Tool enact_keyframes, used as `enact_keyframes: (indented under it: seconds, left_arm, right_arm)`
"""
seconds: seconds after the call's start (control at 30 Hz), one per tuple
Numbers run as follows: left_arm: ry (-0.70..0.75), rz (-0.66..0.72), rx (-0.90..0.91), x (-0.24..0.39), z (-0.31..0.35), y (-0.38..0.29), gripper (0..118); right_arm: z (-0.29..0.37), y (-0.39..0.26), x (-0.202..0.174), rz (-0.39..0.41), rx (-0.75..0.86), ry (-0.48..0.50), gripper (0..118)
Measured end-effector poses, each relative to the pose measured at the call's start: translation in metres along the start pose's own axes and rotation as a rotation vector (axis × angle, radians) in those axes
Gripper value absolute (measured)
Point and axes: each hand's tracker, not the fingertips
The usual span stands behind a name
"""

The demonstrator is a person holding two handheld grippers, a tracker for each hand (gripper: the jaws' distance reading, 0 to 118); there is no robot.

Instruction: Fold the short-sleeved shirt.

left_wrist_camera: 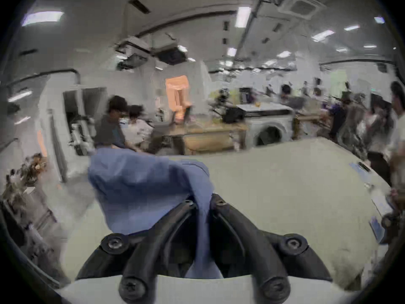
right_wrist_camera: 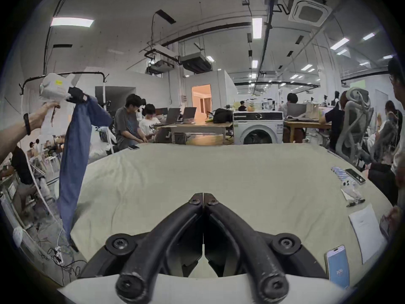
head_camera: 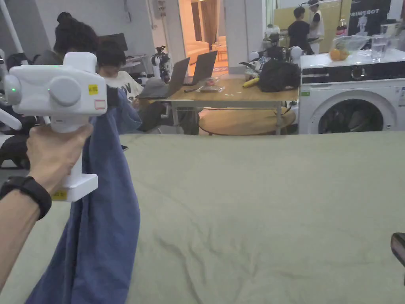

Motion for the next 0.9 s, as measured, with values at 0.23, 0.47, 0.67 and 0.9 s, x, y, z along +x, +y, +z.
enact_keyframes:
  seconds: [0.23,0.47,0.67,0.9]
  left_arm:
    - [-0.489,0.039,-0.225,0.212,-0.026,-0.148,3]
    - [-0.926,-0.045,-0.483,0.406,0.042,-0.267,3]
    - [-1.109,-0.025,-0.511,0.454,0.101,-0.285,73]
    - [-0.987,0.031,-0.2,0.341,0.117,-0.233,77]
  right_arm:
    - [0.028,0.005,0.023,-0.034,0.022,-0.035,0]
    - [0.061,0.013,0.052,-0.034,0.059,-0.114,0]
    - [0.075,0.012,0.069,-0.049,0.061,-0.165,0]
    - [0.063,0.003,0.064,-0.048,0.033,-0.147,0]
